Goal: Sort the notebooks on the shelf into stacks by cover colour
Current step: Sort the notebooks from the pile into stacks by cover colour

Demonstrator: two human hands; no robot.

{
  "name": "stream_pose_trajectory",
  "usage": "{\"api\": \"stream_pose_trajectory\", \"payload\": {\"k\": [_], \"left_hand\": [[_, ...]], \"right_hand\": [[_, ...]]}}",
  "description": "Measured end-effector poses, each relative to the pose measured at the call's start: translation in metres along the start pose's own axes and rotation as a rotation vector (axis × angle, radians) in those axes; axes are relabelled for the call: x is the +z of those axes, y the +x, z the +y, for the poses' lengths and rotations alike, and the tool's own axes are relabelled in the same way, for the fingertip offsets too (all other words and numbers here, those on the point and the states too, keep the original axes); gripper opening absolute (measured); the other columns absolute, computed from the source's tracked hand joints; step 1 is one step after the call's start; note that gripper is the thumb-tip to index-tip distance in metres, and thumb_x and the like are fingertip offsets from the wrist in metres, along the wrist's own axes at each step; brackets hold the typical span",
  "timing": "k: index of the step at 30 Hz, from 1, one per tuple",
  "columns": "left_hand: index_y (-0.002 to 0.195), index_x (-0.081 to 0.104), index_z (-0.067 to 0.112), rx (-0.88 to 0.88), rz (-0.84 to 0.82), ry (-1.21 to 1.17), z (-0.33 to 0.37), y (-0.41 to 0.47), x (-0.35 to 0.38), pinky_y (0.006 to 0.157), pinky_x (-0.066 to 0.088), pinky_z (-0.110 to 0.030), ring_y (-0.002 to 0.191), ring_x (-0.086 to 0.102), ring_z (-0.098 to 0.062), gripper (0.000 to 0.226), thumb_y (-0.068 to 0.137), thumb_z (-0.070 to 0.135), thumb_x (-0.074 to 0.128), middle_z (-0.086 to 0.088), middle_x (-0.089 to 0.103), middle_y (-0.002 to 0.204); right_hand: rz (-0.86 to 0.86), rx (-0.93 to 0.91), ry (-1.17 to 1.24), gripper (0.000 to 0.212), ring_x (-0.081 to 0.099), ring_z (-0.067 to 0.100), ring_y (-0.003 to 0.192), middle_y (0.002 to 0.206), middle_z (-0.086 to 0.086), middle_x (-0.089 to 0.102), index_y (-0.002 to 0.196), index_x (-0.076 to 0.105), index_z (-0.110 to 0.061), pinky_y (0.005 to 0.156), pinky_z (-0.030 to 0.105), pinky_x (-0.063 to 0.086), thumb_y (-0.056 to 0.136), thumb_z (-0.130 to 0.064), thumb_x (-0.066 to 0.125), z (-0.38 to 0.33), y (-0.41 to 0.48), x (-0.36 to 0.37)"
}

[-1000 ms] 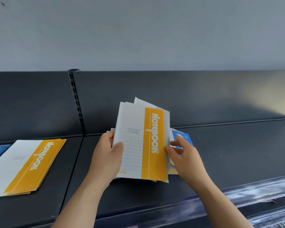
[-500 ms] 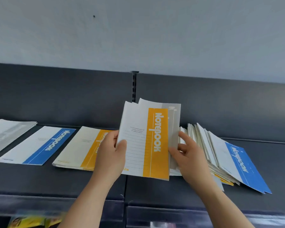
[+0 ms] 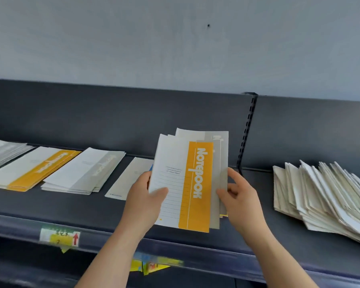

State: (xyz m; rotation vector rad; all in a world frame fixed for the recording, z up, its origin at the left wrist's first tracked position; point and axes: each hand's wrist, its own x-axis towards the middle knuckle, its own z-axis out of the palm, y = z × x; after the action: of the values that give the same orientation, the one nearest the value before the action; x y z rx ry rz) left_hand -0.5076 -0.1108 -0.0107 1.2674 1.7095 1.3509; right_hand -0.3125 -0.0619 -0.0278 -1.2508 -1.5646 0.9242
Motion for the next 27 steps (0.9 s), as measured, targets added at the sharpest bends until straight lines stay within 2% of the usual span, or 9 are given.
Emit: {"api": "stream_pose_trajectory", "payload": {"k": [2, 4, 8, 10, 13, 18, 20, 24, 27], "left_hand": [[0.113, 0.049, 0.033, -0.012, -0.032, -0.021, -0.004, 0.004, -0.013, 0.056, 0.045, -0.012, 0.096, 0.06, -0.005, 0.026, 0.094, 0.015, 0.051, 0.017, 0.062, 0.11], [0.119, 0.043, 0.034, -0.027, -0.077, -0.022, -0.007, 0.008, -0.02, 0.059, 0.044, -0.015, 0.098, 0.059, -0.005, 0.029, 0.096, 0.017, 0.046, 0.018, 0.06, 0.114], [0.121, 0.038, 0.034, -0.055, -0.089, -0.016, -0.013, 0.015, -0.024, 0.059, 0.045, -0.017, 0.101, 0.058, -0.011, 0.031, 0.097, 0.015, 0.044, 0.012, 0.058, 0.118], [0.12, 0.036, 0.034, -0.065, -0.08, -0.02, -0.014, 0.017, -0.023, 0.057, 0.045, -0.017, 0.096, 0.058, -0.01, 0.031, 0.097, 0.015, 0.044, 0.011, 0.058, 0.118], [0.12, 0.035, 0.034, -0.065, -0.093, -0.062, -0.015, 0.02, -0.02, 0.058, 0.044, -0.017, 0.093, 0.057, -0.006, 0.028, 0.098, 0.02, 0.045, 0.013, 0.057, 0.116], [0.115, 0.048, 0.041, -0.102, -0.106, -0.251, -0.011, 0.026, -0.017, 0.074, 0.055, -0.034, 0.095, 0.065, -0.008, 0.019, 0.1, 0.038, 0.039, 0.014, 0.068, 0.101], [0.113, 0.052, 0.039, -0.088, -0.057, -0.24, -0.011, 0.03, -0.015, 0.069, 0.052, -0.029, 0.091, 0.065, -0.006, 0.017, 0.098, 0.036, 0.044, 0.016, 0.069, 0.096], [0.115, 0.049, 0.033, -0.093, -0.003, -0.161, -0.019, 0.035, -0.006, 0.059, 0.045, -0.018, 0.094, 0.062, -0.005, 0.024, 0.099, 0.017, 0.044, 0.012, 0.063, 0.107], [0.113, 0.047, 0.032, -0.068, 0.066, -0.129, -0.022, 0.037, 0.0, 0.053, 0.045, -0.014, 0.091, 0.062, -0.006, 0.026, 0.097, 0.012, 0.046, 0.01, 0.063, 0.106]], "right_hand": [[-0.02, 0.015, 0.014, 0.04, 0.069, 0.007, 0.08, 0.087, -0.009, 0.073, 0.122, 0.049, -0.043, 0.071, 0.03, 0.059, 0.095, -0.013, 0.05, -0.005, -0.003, 0.015], [-0.053, 0.017, 0.032, 0.036, 0.069, 0.005, 0.078, 0.084, -0.012, 0.073, 0.109, 0.048, -0.051, 0.066, 0.022, 0.057, 0.097, -0.016, 0.047, -0.008, -0.007, 0.028], [-0.056, 0.065, 0.046, 0.027, 0.067, -0.002, 0.077, 0.082, -0.018, 0.07, 0.093, 0.053, -0.05, 0.057, 0.01, 0.05, 0.097, -0.025, 0.046, -0.01, -0.009, 0.04], [-0.049, 0.109, 0.039, 0.016, 0.067, 0.001, 0.081, 0.09, -0.017, 0.068, 0.102, 0.058, -0.043, 0.059, 0.012, 0.052, 0.092, -0.032, 0.055, -0.009, -0.007, 0.042], [-0.031, 0.148, -0.013, 0.047, 0.067, 0.011, 0.088, 0.1, -0.009, 0.064, 0.124, 0.052, -0.032, 0.069, 0.026, 0.058, 0.08, -0.034, 0.07, -0.006, -0.001, 0.046], [0.032, 0.138, -0.033, 0.024, 0.066, 0.006, 0.08, 0.087, -0.013, 0.067, 0.107, 0.062, -0.024, 0.067, 0.024, 0.056, 0.084, -0.028, 0.068, -0.002, 0.015, 0.042], [0.031, 0.146, -0.044, 0.016, 0.064, 0.004, 0.081, 0.088, -0.016, 0.065, 0.102, 0.06, -0.026, 0.066, 0.02, 0.053, 0.086, -0.028, 0.065, 0.002, 0.021, 0.039], [0.003, 0.165, -0.078, 0.027, 0.067, 0.01, 0.086, 0.101, -0.007, 0.069, 0.118, 0.057, -0.024, 0.068, 0.024, 0.055, 0.092, -0.028, 0.057, 0.009, 0.03, 0.034], [0.016, 0.175, -0.108, 0.014, 0.063, 0.006, 0.08, 0.093, -0.008, 0.067, 0.107, 0.055, -0.023, 0.057, 0.019, 0.047, 0.093, -0.027, 0.054, 0.014, 0.037, 0.031]]}}
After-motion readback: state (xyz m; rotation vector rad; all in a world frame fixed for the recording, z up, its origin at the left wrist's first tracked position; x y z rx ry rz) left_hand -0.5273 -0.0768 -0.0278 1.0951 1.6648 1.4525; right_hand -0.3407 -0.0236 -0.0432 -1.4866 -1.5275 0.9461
